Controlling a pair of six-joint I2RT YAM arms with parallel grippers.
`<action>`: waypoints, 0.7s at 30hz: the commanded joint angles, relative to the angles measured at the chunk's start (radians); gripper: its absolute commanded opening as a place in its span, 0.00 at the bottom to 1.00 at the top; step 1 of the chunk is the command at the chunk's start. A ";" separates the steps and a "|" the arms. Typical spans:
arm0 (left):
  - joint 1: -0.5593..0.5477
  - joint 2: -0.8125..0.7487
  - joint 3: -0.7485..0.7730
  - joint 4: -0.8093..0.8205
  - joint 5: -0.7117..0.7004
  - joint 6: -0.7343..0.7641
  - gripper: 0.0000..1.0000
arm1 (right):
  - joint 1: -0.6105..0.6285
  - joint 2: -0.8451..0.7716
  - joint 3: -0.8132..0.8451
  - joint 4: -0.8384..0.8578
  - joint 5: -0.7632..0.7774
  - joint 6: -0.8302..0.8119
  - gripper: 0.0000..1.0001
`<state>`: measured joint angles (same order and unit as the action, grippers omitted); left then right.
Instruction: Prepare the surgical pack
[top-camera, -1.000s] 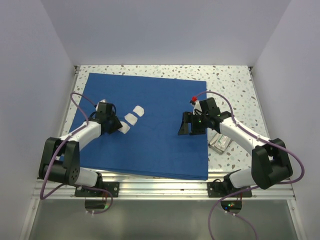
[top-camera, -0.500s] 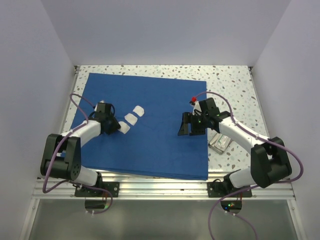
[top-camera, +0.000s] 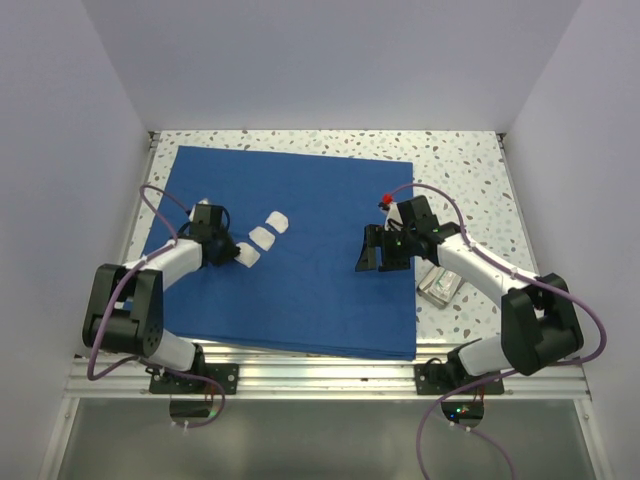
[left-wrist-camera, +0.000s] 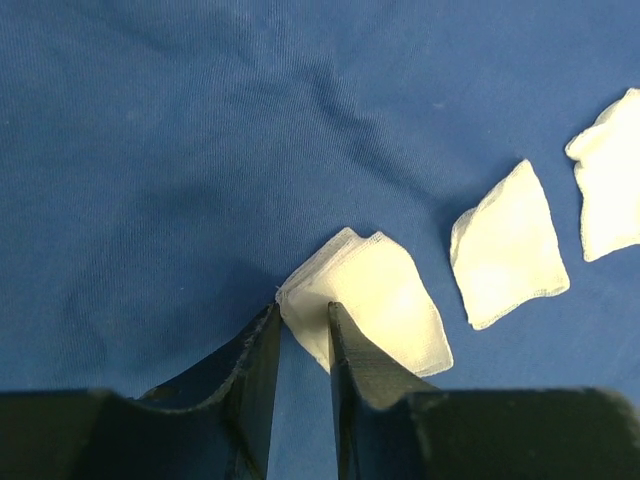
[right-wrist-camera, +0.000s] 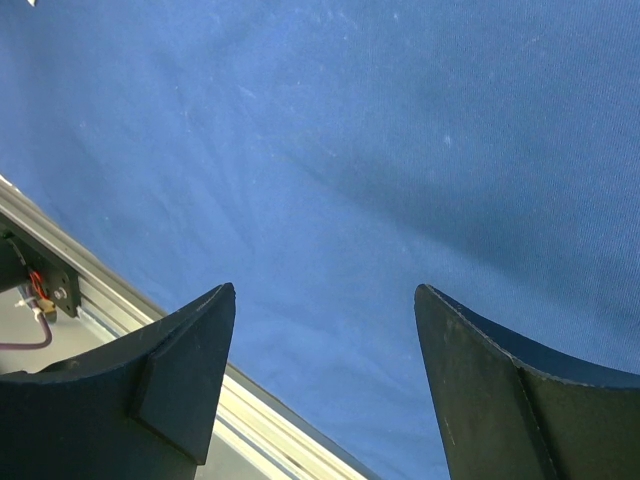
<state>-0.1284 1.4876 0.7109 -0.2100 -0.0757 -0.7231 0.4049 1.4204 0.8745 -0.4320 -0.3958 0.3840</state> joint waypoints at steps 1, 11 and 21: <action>0.012 0.028 0.019 0.047 -0.016 0.019 0.28 | 0.005 0.009 0.008 0.027 -0.009 -0.014 0.76; 0.012 0.020 0.015 0.043 -0.018 0.022 0.17 | 0.005 0.012 0.011 0.026 -0.008 -0.016 0.76; 0.009 -0.093 0.007 -0.002 -0.032 0.059 0.00 | 0.011 0.005 0.026 0.003 0.000 -0.033 0.77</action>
<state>-0.1246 1.4635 0.7105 -0.2073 -0.0914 -0.7078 0.4080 1.4204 0.8745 -0.4332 -0.3950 0.3779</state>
